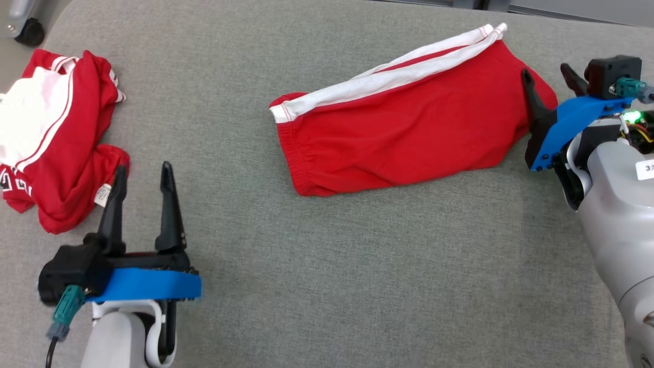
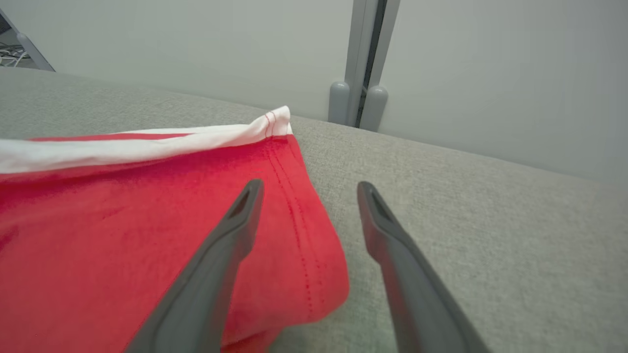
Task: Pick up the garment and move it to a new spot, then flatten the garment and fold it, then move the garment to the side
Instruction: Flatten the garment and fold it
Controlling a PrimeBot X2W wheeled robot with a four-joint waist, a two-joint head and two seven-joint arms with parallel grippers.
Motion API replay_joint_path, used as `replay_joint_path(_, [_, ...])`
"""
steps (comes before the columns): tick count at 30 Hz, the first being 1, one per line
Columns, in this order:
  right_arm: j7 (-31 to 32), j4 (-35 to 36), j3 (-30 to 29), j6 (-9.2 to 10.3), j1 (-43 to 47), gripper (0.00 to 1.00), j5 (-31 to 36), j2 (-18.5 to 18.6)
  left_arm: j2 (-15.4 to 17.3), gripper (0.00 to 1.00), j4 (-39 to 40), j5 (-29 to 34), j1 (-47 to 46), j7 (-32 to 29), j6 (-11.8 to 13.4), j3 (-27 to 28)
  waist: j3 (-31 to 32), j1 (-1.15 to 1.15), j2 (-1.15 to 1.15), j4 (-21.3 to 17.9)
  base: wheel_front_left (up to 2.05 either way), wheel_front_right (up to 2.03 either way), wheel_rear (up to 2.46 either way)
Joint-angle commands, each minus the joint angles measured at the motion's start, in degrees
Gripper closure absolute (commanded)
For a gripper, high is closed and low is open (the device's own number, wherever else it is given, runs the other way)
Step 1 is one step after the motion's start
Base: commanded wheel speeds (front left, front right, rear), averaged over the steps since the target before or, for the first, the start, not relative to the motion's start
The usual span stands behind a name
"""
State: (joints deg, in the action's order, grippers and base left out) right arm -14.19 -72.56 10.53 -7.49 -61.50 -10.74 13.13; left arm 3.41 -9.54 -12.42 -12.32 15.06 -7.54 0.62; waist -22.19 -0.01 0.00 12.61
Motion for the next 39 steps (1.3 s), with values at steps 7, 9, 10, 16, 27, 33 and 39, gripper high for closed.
replay_joint_path(7, [2.92, -1.01, -0.38, -0.01, 1.75, 0.0, -0.04, 0.72, -0.52, 0.0, 2.46, 3.73, 3.42, 0.17, 0.1, 2.34, -0.38, 0.01, 0.0, 1.26, 0.0, 0.0, 0.0])
replay_joint_path(9, [4.32, -1.18, -0.71, -0.01, 2.19, 0.0, 0.1, 0.86, -0.56, 0.0, 2.58, 3.54, 3.77, 0.17, 0.1, 1.99, -0.41, 0.01, 0.0, 1.43, 0.0, 0.0, 0.0])
replay_joint_path(10, [5.11, -1.25, -0.77, -0.01, 2.4, 0.0, 0.22, 0.86, -0.56, 0.0, 2.37, 3.33, 3.94, 0.17, 0.1, 1.7, -0.39, 0.01, 0.0, 1.5, 0.0, 0.0, 0.0])
replay_joint_path(16, [8.91, -1.49, -1.28, -0.01, 3.97, 0.09, 0.21, 0.33, -0.54, 0.0, 1.63, 2.42, 4.16, 0.17, 0.53, 0.48, -0.16, 0.01, 0.0, 1.65, 0.0, 0.0, 0.0])
replay_joint_path(27, [3.12, -0.79, -0.53, 0.0, 5.97, 1.0, -2.77, -1.45, -0.55, 0.0, 0.96, 4.36, 5.16, 0.17, 0.81, -0.15, 2.55, 0.01, 0.0, -0.26, 0.0, 0.0, 0.0])
replay_joint_path(33, [0.0, 2.04, -0.35, 0.0, 12.16, 1.0, -7.93, -0.97, -0.54, 0.0, 0.65, 5.75, 7.33, 0.16, 0.72, 1.0, 6.39, 0.01, 0.0, -2.71, 0.0, 0.0, 0.0])
replay_joint_path(39, [-0.94, 7.47, -0.44, 0.0, 19.67, 1.0, -13.75, 1.26, -0.54, 0.0, 0.73, 7.03, 9.73, 0.17, 0.47, 2.7, 8.72, 0.01, 0.0, -5.84, 0.0, 0.0, 0.0])
